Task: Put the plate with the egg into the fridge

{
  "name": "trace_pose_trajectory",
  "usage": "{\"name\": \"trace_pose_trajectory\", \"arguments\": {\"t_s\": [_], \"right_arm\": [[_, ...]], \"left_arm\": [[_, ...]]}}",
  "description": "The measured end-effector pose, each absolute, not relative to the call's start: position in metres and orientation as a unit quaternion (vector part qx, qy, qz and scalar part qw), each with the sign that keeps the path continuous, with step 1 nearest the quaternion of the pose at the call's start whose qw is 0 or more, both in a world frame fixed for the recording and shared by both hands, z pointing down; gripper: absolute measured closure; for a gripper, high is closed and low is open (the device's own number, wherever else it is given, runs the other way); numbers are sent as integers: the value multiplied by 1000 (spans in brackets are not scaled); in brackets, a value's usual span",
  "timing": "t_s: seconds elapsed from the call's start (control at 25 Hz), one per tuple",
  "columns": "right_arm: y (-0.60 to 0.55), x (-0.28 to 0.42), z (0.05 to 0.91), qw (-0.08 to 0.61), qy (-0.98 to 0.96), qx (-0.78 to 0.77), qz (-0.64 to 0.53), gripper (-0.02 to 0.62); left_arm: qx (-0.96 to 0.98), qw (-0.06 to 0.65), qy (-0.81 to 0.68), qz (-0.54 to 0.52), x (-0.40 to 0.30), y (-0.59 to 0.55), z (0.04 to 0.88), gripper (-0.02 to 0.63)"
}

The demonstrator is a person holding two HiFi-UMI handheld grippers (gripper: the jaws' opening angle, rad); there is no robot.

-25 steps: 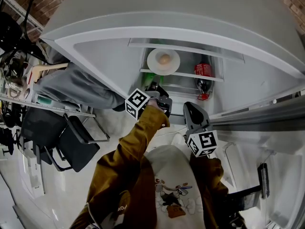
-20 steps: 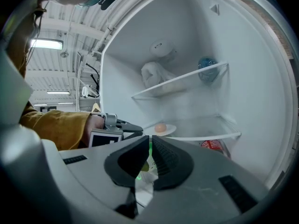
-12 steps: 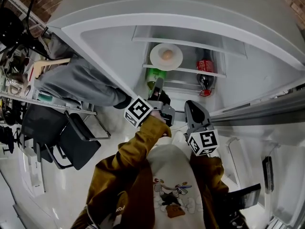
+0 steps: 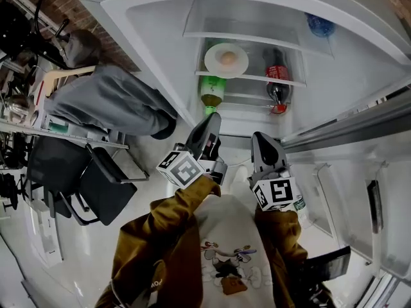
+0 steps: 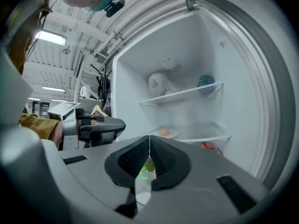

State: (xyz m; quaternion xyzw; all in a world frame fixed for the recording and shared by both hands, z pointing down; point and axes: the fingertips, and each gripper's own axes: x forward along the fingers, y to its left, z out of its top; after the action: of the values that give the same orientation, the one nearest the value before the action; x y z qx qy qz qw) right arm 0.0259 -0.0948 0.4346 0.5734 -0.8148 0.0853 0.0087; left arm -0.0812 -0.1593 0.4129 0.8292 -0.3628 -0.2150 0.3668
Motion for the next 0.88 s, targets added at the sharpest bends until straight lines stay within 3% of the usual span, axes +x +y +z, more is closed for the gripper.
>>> {"name": "trace_pose_trajectory", "arguments": {"t_s": [0.52,0.88], "right_arm": [[-30,-18,427,8,-801,590,98,589],[-17,-25,432,13,-802,587,109,589]], "left_arm": [[906,240,-328,-114,-132,-32,400,600],[896,255,-340,-132,-145,-7,393,600]]}}
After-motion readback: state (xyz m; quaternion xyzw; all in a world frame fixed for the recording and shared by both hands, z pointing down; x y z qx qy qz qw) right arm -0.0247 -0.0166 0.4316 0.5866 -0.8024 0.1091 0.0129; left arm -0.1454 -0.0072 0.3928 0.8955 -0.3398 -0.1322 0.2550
